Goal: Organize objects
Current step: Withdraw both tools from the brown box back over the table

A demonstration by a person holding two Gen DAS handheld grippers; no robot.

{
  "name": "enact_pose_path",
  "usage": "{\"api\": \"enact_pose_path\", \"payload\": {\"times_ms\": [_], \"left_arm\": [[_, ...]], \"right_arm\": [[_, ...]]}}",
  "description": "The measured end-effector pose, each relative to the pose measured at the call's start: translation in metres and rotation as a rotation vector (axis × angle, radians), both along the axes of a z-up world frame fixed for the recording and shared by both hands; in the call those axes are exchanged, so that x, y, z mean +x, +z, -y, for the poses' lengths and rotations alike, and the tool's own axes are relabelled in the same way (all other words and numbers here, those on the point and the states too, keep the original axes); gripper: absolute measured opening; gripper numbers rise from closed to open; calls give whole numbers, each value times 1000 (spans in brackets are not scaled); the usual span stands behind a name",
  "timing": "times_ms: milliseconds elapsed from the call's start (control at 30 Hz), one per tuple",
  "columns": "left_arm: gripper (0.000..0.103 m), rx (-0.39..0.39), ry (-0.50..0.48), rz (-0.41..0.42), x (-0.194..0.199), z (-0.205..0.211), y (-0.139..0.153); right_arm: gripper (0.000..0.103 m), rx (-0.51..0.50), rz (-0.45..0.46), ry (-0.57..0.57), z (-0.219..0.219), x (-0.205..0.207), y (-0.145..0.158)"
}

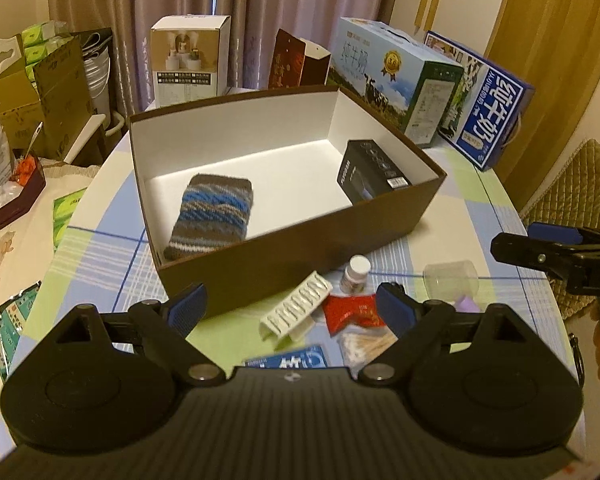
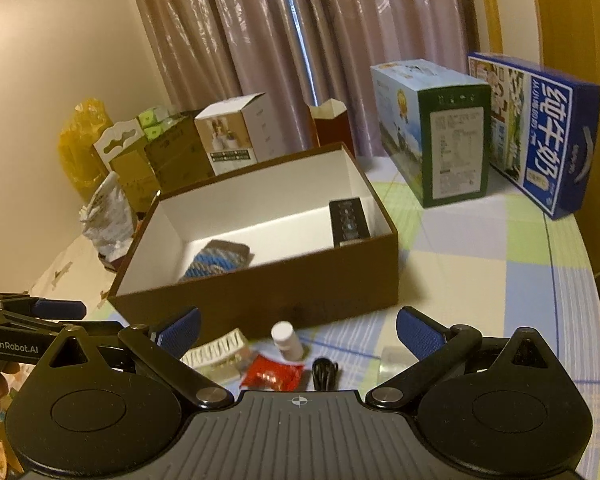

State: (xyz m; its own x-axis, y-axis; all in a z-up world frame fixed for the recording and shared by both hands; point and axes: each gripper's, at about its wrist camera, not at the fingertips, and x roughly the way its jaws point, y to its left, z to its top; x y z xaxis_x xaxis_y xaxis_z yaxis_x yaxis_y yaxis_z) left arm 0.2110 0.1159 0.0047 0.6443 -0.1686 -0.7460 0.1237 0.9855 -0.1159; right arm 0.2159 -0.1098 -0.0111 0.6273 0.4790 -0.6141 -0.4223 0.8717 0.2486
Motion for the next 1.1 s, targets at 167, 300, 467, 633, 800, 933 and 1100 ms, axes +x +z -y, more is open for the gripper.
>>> {"api": "enact_pose_path", "payload": {"times_ms": [167, 300, 467, 633, 800, 933, 1100], "left_arm": [[89, 5, 2, -19, -12, 3, -5], [89, 7, 5, -32, -20, 6, -7], [89, 13, 9, -49, -29, 9, -11], [89, 18, 12, -70, -35, 12, -17], [89, 24, 13, -87, -39, 16, -24], [89, 24, 17, -103, -41, 19, -31], [89, 30, 22, -124, -42, 21, -38]], "right_arm": [[101, 0, -13, -4, 8, -13, -3], [101, -5, -21, -4, 12, -20, -6], [101, -20, -33, 6, 14, -31, -10], [101, -33, -48, 17, 17, -38, -16], [101, -40, -67, 19, 21, -43, -22], [101, -57, -83, 18, 25, -45, -28], [101, -78, -110, 12, 31, -47, -38]]}}
